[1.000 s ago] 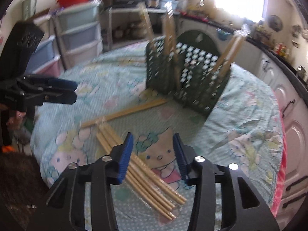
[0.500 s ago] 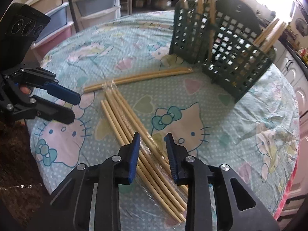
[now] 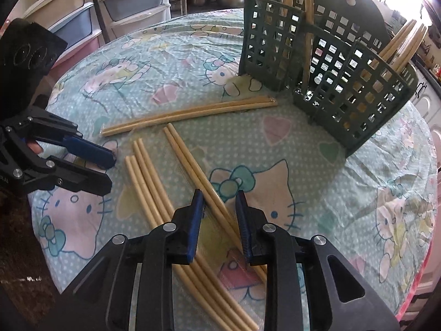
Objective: Organize utensils
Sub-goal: 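Close the left gripper on a chopstick while the right gripper grasps one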
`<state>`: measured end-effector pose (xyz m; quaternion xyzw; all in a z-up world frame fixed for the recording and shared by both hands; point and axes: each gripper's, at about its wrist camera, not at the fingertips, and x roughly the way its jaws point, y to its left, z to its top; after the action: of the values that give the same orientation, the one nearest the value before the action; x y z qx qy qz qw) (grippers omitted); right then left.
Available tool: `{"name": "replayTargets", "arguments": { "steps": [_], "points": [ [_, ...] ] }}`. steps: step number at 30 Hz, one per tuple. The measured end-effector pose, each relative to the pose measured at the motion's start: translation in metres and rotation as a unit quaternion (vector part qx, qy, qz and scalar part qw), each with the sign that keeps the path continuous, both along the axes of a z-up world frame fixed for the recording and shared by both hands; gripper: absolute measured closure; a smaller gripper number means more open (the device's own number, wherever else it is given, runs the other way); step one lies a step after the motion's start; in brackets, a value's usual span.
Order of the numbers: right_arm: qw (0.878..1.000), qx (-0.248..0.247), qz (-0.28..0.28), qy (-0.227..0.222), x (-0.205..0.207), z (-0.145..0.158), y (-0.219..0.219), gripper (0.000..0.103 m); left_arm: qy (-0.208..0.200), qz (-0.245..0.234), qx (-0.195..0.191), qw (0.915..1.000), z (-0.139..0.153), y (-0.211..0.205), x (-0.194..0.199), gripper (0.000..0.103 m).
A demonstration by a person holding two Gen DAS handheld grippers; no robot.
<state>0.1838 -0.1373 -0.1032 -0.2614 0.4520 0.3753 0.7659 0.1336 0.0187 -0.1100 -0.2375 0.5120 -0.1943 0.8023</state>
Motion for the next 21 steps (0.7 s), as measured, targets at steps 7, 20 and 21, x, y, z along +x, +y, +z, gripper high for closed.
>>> {"name": "replayTargets", "arguments": {
  "steps": [7,20,21],
  "points": [
    [1.000,0.003,0.016,0.021,0.010,0.000,0.015,0.079,-0.002,0.015,-0.010,0.9998,-0.002,0.003,0.007,0.070],
    [0.997,-0.029,0.069,0.036,0.016,-0.007,0.054,0.078,-0.002,0.022,-0.018,0.9996,-0.008,0.019,0.010,0.096],
    [0.996,-0.032,0.072,0.036,0.016,-0.007,0.057,0.078,-0.003,0.021,-0.020,0.9996,-0.008,0.020,0.009,0.098]
  ]
}}
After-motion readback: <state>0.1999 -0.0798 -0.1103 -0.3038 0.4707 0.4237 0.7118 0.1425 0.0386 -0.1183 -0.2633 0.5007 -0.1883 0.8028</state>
